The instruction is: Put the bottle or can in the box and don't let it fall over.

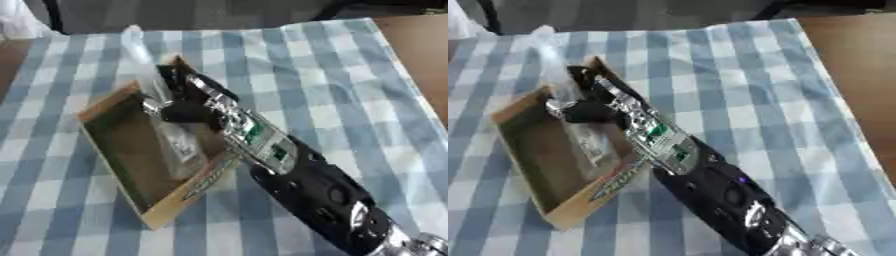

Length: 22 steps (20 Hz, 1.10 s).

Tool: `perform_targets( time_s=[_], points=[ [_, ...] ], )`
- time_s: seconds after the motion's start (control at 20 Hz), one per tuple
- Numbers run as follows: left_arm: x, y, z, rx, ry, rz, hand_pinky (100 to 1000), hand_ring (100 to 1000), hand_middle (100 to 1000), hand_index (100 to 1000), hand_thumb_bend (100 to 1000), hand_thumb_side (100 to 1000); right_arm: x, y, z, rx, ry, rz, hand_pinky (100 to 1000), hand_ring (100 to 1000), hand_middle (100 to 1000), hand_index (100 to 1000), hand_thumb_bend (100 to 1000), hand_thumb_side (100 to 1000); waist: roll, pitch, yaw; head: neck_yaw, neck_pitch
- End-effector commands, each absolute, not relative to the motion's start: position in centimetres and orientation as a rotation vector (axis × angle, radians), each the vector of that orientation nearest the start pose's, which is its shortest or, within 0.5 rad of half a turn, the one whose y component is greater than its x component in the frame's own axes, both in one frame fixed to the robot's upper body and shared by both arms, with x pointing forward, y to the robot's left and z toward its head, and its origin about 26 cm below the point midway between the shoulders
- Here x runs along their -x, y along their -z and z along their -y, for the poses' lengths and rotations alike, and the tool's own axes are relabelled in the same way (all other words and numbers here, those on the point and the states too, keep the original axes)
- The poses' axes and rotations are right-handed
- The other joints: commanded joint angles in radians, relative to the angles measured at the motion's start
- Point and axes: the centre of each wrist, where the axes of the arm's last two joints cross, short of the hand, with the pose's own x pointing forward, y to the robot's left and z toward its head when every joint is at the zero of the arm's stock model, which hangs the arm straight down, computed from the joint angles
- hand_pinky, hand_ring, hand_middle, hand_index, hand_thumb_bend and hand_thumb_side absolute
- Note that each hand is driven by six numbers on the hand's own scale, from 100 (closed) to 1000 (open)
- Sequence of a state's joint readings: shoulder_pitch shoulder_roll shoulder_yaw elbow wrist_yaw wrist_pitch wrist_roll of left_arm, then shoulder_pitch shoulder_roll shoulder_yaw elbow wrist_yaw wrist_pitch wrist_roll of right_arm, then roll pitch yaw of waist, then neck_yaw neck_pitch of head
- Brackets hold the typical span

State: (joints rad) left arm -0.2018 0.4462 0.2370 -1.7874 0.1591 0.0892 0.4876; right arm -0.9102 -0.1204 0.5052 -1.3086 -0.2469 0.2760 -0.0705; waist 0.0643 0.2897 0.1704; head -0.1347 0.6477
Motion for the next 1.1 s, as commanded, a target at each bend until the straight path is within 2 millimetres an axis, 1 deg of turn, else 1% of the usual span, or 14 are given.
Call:
perform_targets(
  time_s=[0.05, 0.35, 0.6, 0.65, 0.75, 0.85, 0.95, 1.0, 1.1],
  points=[
    [-30.2, -17.3, -37.4, -0.688, -0.353, 1.982, 926, 855, 778, 786, 505, 256, -39.5, -21.2, 5.1, -0.274, -0.750, 1.792, 1000, 1000, 907, 945, 336, 291, 0.001, -0.024, -0.003, 0.005, -0.001],
    [-29.9, -17.1, -37.8, -0.711, -0.349, 1.970, 927, 855, 778, 786, 504, 255, -38.7, -22.5, 6.3, -0.286, -0.749, 1.773, 1000, 1000, 908, 945, 345, 304, -0.002, -0.037, -0.021, 0.018, 0.007],
    [-29.8, -16.9, -38.1, -0.727, -0.347, 1.960, 927, 854, 777, 786, 503, 256, -38.0, -23.5, 8.1, -0.288, -0.727, 1.776, 1000, 1000, 907, 942, 328, 290, -0.004, -0.047, -0.041, 0.031, 0.012],
    [-29.7, -16.9, -38.2, -0.733, -0.346, 1.958, 927, 854, 777, 786, 504, 256, -37.8, -23.9, 8.7, -0.284, -0.721, 1.787, 1000, 1000, 909, 943, 327, 287, -0.005, -0.049, -0.046, 0.035, 0.014],
    [-29.6, -16.8, -38.4, -0.743, -0.343, 1.952, 927, 853, 777, 786, 503, 256, -37.3, -24.9, 10.3, -0.270, -0.712, 1.817, 1000, 1000, 919, 950, 324, 253, -0.007, -0.054, -0.056, 0.044, 0.018],
    [-29.5, -16.7, -38.5, -0.752, -0.341, 1.948, 927, 853, 777, 786, 503, 256, -36.6, -25.9, 12.3, -0.249, -0.709, 1.843, 1000, 1000, 919, 953, 323, 193, -0.009, -0.059, -0.066, 0.053, 0.022],
    [-29.4, -16.6, -38.7, -0.760, -0.340, 1.943, 928, 853, 777, 786, 503, 256, -36.0, -26.7, 14.5, -0.215, -0.702, 1.855, 1000, 1000, 920, 955, 312, 100, -0.010, -0.063, -0.075, 0.062, 0.024],
    [-29.4, -16.6, -38.7, -0.763, -0.340, 1.942, 928, 853, 777, 786, 504, 256, -35.7, -27.0, 15.4, -0.203, -0.701, 1.856, 1000, 1000, 919, 953, 294, 100, -0.010, -0.065, -0.079, 0.064, 0.025],
    [-29.3, -16.6, -38.8, -0.767, -0.339, 1.939, 928, 852, 776, 786, 504, 255, -35.0, -27.5, 17.3, -0.168, -0.691, 1.855, 1000, 1000, 915, 949, 205, 100, -0.009, -0.068, -0.086, 0.070, 0.025]
  ],
)
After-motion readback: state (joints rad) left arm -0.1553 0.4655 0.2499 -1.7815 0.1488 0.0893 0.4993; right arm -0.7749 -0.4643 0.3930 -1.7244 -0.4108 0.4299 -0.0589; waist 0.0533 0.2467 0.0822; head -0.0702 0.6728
